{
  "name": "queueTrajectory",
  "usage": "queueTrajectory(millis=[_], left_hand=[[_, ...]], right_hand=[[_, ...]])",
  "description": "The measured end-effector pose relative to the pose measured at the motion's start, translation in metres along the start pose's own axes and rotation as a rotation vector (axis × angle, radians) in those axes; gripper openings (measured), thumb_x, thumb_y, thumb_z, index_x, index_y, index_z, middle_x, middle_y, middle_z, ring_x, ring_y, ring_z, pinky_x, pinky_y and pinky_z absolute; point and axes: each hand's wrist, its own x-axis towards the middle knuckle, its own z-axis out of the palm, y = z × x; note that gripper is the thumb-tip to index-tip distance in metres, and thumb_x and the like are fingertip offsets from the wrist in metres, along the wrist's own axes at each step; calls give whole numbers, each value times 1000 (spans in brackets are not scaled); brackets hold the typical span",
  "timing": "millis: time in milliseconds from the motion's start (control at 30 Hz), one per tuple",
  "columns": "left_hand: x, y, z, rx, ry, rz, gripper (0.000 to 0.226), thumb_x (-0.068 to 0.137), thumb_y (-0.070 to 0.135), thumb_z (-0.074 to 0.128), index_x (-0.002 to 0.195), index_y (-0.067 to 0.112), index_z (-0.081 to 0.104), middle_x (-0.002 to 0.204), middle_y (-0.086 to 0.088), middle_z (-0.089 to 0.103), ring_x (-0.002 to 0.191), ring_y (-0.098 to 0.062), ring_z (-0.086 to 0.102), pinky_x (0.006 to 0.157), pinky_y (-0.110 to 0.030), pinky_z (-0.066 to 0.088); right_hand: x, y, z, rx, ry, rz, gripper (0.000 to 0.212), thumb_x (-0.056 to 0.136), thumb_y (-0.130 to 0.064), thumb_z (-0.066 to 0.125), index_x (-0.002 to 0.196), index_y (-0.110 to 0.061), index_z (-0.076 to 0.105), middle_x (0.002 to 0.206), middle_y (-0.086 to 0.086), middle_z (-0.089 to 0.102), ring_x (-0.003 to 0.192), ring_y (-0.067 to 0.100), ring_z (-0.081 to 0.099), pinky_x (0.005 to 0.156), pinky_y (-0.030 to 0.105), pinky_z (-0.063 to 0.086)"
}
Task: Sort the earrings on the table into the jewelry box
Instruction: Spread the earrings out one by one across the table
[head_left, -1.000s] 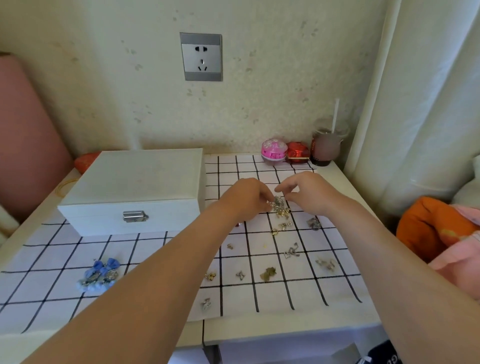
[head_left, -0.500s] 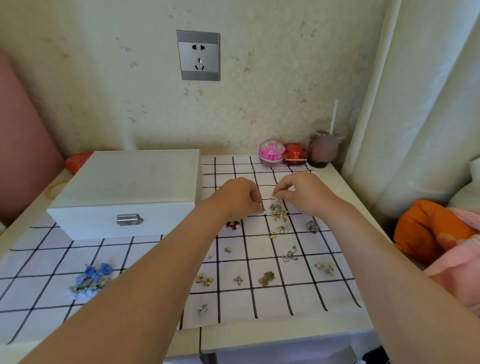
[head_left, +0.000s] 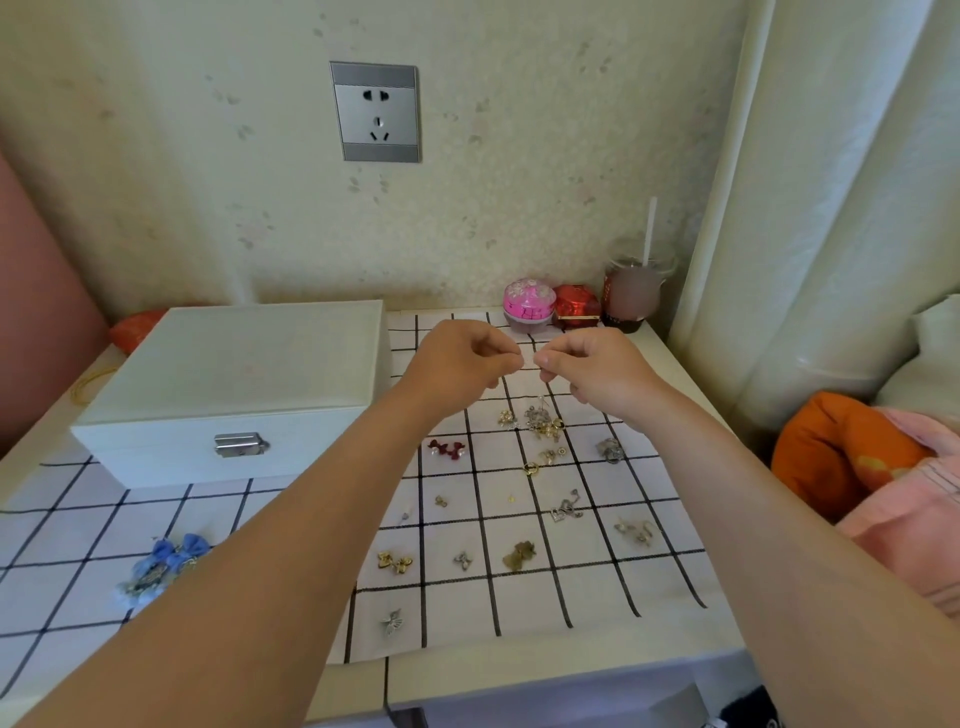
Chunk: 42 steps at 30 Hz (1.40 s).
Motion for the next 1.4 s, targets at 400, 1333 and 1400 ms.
queueTrajectory(millis=[400,1333,1400], left_hand=[[-8,-2,-11,275,-142,0,14,94,22,61,98,28,72,86,15,65,68,3,57,67,-12,40],[-46,-5,6,702,-301,66,4,83,35,74,86,36,72,96,17,66,97,-6,60,88,-26,46],[-44,-6,5,733,-314,52,5,83,36,73,88,35,72,97,16,67,96,-8,60,83,-25,47]], right_hand=[[1,4,12,-508,-126,22,6,89,-29,73,89,-33,77,93,-13,71,92,11,64,84,35,54],[-43,12,-24,-556,-5,30,16,95,-21,64,103,-28,75,106,-13,69,98,8,60,78,24,45],[-38,13,-19,-550,-20,23,16,94,-21,64,104,-29,74,106,-13,69,94,7,59,78,24,45]])
